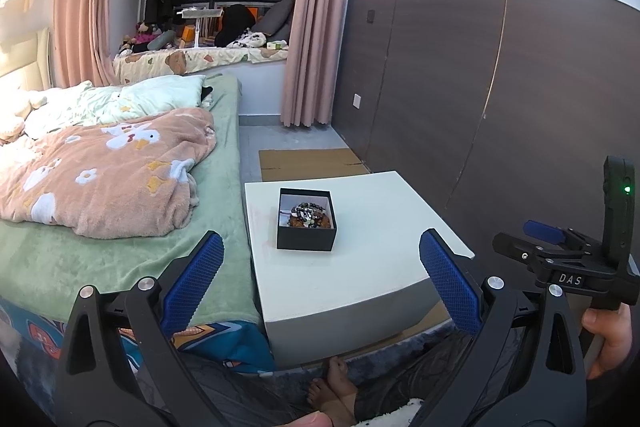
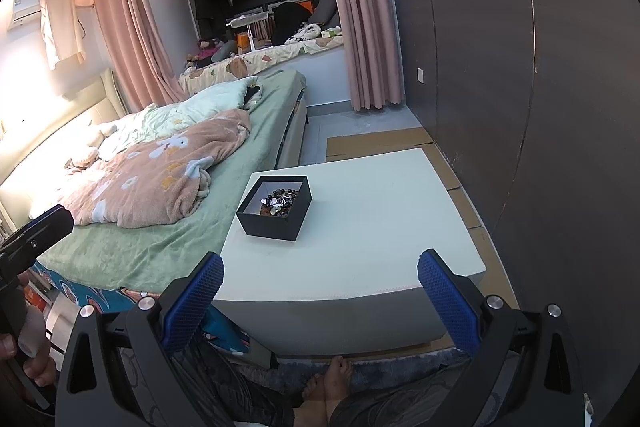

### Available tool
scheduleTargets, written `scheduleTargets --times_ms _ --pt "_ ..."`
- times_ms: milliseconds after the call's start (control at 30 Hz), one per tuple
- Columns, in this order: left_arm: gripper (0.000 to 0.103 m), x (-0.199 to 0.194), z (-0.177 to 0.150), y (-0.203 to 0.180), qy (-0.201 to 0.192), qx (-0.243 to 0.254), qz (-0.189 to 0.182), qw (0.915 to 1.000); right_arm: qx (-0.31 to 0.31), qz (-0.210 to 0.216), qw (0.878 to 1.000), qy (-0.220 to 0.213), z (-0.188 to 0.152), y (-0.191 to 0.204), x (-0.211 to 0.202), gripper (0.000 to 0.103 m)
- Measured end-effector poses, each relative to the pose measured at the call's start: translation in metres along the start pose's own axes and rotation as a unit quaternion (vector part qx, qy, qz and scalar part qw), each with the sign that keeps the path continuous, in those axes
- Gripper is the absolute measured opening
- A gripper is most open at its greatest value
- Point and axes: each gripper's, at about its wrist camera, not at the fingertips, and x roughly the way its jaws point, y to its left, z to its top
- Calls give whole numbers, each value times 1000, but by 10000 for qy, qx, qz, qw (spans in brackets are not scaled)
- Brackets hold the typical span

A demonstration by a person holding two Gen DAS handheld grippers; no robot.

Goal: Organize jewelry

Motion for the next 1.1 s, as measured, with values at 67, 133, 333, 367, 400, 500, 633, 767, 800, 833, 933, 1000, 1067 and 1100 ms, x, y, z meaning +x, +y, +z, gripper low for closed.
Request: scheduleTargets --times_ms 67,133,333,367,400,500,633,767,800,833,933,1000,1067,1100 --pt "98 -1 -1 0 0 -8 -2 10000 2 6 10000 5 0 1 1 95" --pt "98 -1 -1 0 -2 -2 -3 10000 -3 -1 10000 8 0 1 1 95" --pt "98 -3 0 -2 -56 42 89 9999 11 1 10000 17 0 -1 0 95" --pt "98 -4 0 -3 -72 61 90 9999 17 -7 10000 20 0 1 0 95" --pt "98 -5 -1 -4 -76 72 74 9999 20 -12 10000 25 0 0 0 95" --pt "98 -5 -3 -6 -64 95 38 9999 30 -15 10000 63 -1 0 1 95" --pt "98 -1 -5 -8 -7 111 -4 9999 24 -31 9999 123 -3 0 5 95" --pt "98 4 -7 -7 22 62 -24 10000 54 -52 9998 180 -6 -1 11 95" --pt "98 6 -7 -7 38 55 -45 10000 62 -59 9998 190 -7 -2 12 95" --pt "98 8 -7 -6 56 50 -55 10000 75 -66 9997 202 -7 -2 14 95" --pt "98 16 -8 -2 96 -10 -15 10000 119 -86 9996 232 -10 -3 19 95" --pt "98 21 -9 2 98 -63 -17 9999 157 18 9996 240 -11 -4 24 95" --pt "98 27 -12 11 125 -146 51 9998 149 103 9995 270 -13 -3 31 95" --pt "98 31 -13 17 151 -220 79 9996 127 125 9994 299 -13 -2 36 95"
